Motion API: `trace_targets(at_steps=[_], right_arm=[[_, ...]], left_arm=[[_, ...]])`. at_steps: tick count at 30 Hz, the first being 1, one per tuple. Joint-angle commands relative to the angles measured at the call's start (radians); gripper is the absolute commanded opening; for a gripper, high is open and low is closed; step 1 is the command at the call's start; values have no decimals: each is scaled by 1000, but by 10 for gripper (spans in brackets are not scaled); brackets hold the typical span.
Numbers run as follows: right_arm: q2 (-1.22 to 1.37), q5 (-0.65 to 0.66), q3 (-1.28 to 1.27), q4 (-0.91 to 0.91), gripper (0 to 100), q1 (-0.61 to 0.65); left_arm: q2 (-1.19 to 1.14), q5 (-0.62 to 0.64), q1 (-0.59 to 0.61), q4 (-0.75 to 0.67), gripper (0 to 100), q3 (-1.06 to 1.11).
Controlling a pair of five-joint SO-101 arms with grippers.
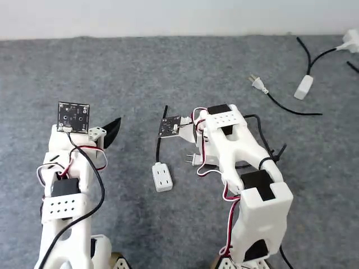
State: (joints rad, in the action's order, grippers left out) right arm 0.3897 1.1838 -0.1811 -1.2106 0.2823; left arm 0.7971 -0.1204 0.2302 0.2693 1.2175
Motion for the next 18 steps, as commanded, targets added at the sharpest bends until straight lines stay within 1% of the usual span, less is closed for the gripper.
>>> trace_targets(at_steps=[1, 4, 5, 10, 14, 18], right_arm=[[8, 9, -23, -42, 8, -7], [-12, 2, -2, -47, 8, 2], [-24, -23, 26, -68, 8, 12], [-108, -84, 219, -259, 8, 24], [-185, -170, 331, -306, 8, 24], [-275, -236, 345, -317, 8, 45]], left_arm=[[-2, -12, -12, -34, 397, -13], [-3, -14, -40, -40, 397, 2], [-3, -14, -51, -46, 397, 7], [-2, -3, -68, -49, 397, 4], [8, 80, -69, -46, 397, -45], [8, 103, -104, 23, 397, -107]])
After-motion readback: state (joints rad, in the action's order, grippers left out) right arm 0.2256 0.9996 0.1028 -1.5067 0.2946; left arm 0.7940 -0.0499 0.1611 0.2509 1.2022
